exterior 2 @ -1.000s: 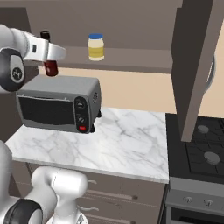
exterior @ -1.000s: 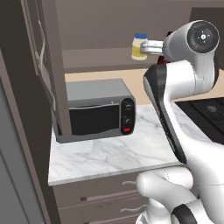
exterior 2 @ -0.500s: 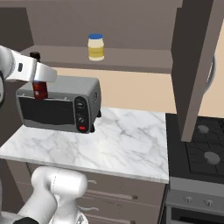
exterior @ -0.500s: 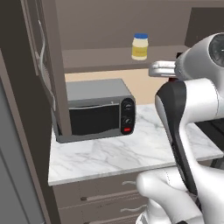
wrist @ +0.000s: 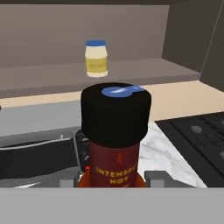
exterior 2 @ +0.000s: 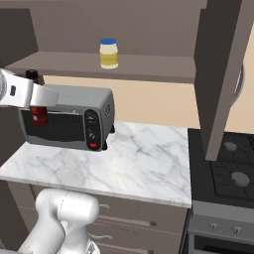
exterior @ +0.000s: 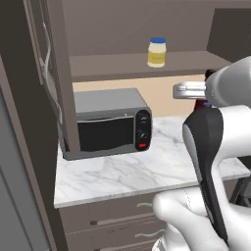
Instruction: Move the condiment bottle and mayonnaise from the cabinet to the dining counter.
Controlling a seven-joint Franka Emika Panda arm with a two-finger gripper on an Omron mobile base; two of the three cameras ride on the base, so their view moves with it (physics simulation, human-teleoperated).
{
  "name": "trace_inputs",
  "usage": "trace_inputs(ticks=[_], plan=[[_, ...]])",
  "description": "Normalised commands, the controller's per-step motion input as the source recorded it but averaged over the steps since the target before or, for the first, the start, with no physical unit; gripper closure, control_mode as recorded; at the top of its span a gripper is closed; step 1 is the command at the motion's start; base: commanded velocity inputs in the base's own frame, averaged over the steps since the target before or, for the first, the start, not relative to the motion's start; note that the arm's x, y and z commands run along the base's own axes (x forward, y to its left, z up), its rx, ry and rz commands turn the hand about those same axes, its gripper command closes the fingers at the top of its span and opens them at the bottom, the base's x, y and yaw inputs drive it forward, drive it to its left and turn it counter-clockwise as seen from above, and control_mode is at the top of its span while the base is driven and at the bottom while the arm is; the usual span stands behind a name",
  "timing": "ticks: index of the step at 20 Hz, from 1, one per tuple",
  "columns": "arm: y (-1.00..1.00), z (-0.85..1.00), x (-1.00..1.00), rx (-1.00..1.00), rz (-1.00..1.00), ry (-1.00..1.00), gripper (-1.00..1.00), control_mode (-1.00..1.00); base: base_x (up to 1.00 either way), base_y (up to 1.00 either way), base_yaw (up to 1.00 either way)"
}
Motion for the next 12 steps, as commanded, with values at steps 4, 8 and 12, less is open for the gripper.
trace_inputs(ticks=[4, 8, 12], plan=[[-0.04, -0.05, -0.05, 0.0, 0.0, 0.0, 1.0, -1.0, 0.0, 0.0, 0.0], [0.0, 0.0, -0.03, 0.0, 0.0, 0.0, 1.0, -1.0, 0.0, 0.0, 0.0], [0.0, 0.0, 0.0, 0.0, 0.0, 0.0, 1.0, 1.0, -0.78, -0.02, 0.0]])
